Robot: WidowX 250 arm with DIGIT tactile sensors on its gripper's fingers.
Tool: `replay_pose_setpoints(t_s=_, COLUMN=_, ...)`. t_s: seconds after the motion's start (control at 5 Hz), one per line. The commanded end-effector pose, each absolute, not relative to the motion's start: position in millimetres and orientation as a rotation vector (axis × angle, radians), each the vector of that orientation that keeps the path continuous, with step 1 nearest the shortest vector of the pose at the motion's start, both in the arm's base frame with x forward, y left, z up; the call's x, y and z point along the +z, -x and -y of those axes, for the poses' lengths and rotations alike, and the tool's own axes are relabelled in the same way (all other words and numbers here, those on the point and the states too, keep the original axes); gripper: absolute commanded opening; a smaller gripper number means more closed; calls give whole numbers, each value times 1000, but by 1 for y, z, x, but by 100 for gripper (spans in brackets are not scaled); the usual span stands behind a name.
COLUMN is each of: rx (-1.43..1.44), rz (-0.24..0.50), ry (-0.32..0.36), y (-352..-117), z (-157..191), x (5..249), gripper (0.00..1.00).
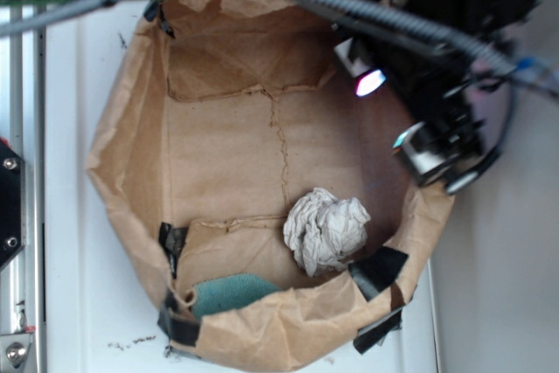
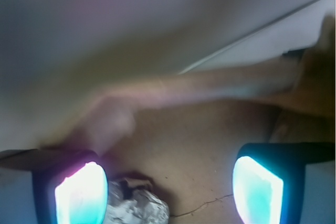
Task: Grab the white paper.
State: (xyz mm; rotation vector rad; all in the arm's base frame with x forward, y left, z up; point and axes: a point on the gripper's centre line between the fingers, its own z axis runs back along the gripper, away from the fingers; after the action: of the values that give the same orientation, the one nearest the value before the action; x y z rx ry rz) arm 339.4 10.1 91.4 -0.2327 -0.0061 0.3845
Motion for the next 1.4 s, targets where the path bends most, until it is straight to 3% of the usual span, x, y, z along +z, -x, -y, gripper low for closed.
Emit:
replay_pose_setpoints(t_s=0.0, rx=256, rz=177, ry=195, y=-289, z=13, x=131, gripper=100)
replay_pose_setpoints(t_s=0.4, rx=245, rz=155, ry=202, y=-284, z=22, x=128, gripper=100)
replay_pose_setpoints(t_s=0.6, rx=174, rz=132, ry=244, y=-294, z=33, x=101, gripper=100)
replay_pose_setpoints(t_s=0.8, rx=126, rz=169, ry=262, y=-288, z=62, x=85, gripper=100)
replay_pose_setpoints(t_s=1.0, rx=118, rz=110, ry=275, y=-281, z=84, x=59, gripper=100)
replay_pose_setpoints(t_s=1.2, rx=108, rz=77, ry=215, y=-275, z=93, x=19, gripper=100)
